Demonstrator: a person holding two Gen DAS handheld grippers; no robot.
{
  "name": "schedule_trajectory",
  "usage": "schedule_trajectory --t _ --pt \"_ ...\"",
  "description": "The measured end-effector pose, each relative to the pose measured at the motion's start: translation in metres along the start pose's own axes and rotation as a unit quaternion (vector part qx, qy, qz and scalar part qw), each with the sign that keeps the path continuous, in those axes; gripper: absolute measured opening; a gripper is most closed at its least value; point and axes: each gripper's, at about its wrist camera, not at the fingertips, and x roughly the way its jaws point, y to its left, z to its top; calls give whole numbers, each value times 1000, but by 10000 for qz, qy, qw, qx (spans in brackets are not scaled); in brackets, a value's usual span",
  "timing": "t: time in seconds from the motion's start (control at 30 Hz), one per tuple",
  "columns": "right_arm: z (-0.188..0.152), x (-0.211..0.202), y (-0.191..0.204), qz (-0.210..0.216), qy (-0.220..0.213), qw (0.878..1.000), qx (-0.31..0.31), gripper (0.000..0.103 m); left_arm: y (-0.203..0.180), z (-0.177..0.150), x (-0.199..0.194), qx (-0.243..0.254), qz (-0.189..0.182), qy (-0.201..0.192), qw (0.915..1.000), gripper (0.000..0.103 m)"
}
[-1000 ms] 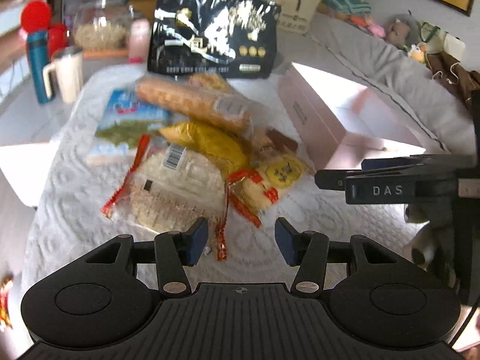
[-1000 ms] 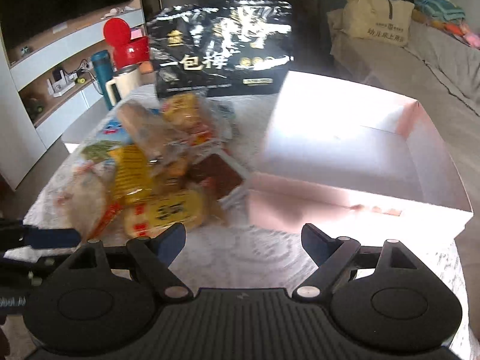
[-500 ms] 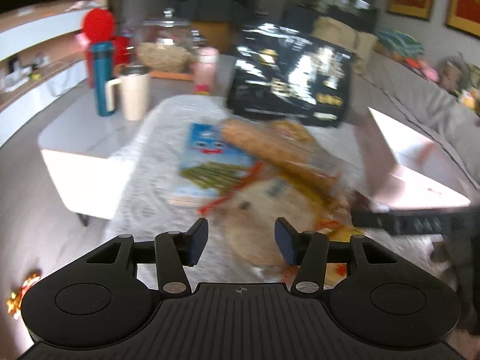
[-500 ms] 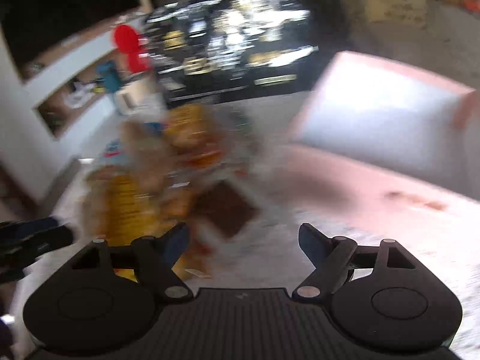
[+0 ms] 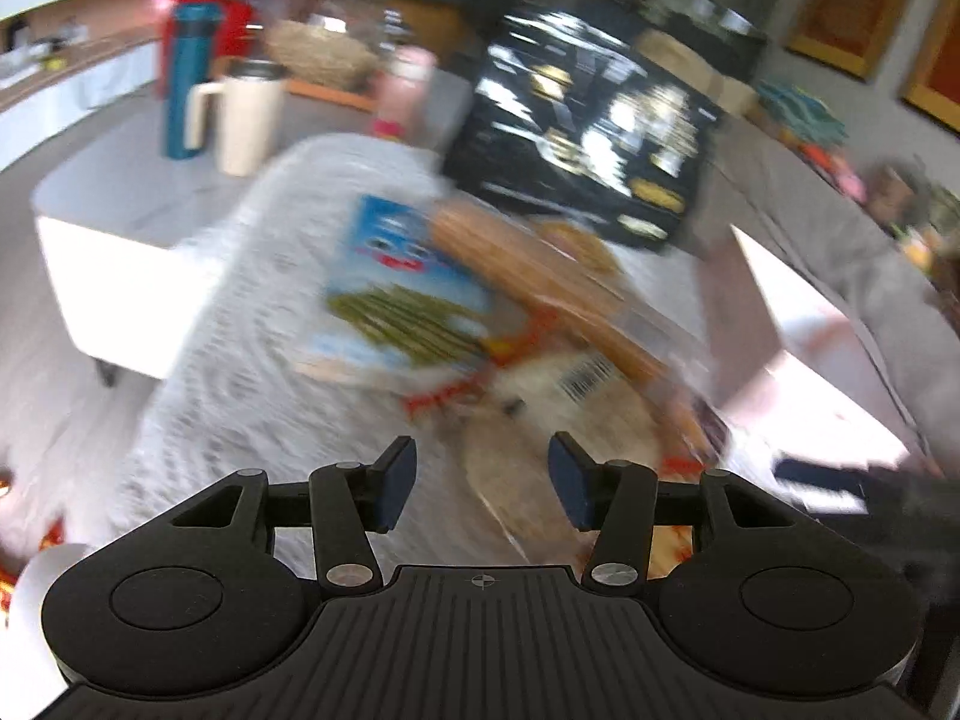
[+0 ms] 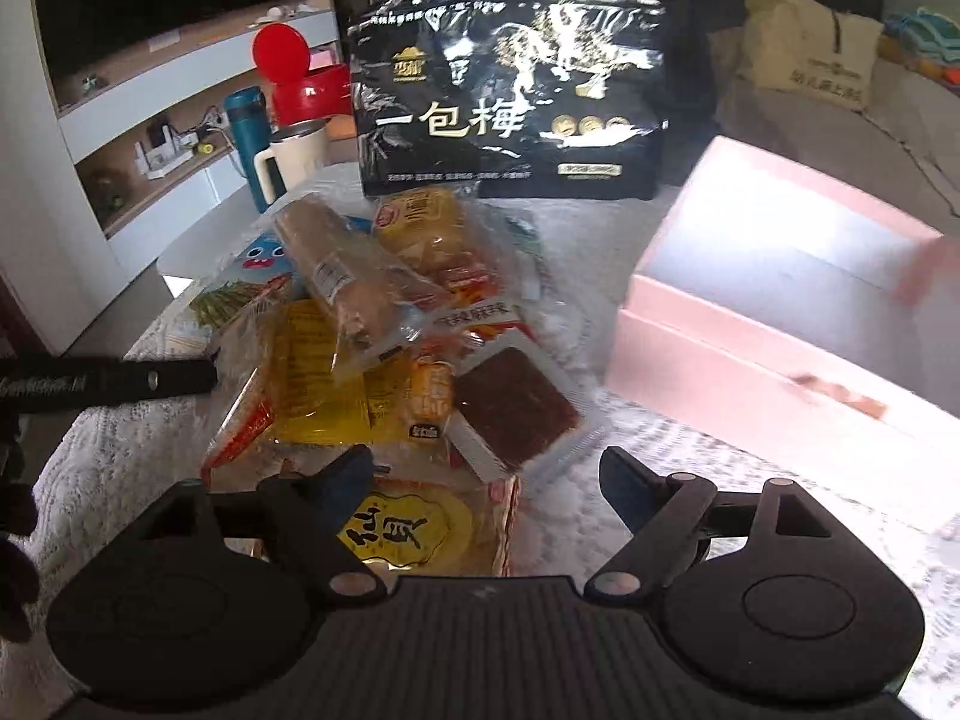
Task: Organize snacks
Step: 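Move both tools toward the snack pile beside the pink box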
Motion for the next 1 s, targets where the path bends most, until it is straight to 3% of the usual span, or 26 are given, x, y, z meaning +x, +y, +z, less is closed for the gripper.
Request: schedule_trajectory --t 0.1,0.27,0.43,0.57,0.67,0.87,1.0 --pt "-2 -15 8 145 -112 9998 -83 83 -12 -4 -5 179 -165 71 9997 54" --pt "-13 -17 33 431 38 9984 -351 83 -18 -4 -13 367 358 -123 9986 54" --pt "-21 -12 29 -250 -2 9975 -656 83 -15 -3 -18 575 718 -116 9957 54" --pt "-28 -15 12 -1042 -131 9918 -732 83 -6 -6 -14 545 886 -74 9945 54" --pt "-33 -11 -5 -951 14 9943 -473 83 -1 -2 -7 379 760 -138 9963 54" --pt "-45 -11 -22 -646 -227 9975 194 84 24 7 6 -631 351 -97 9973 55" --pt "-49 -11 -22 -653 -357 9970 208 86 15 10 13 -647 -165 95 9977 54"
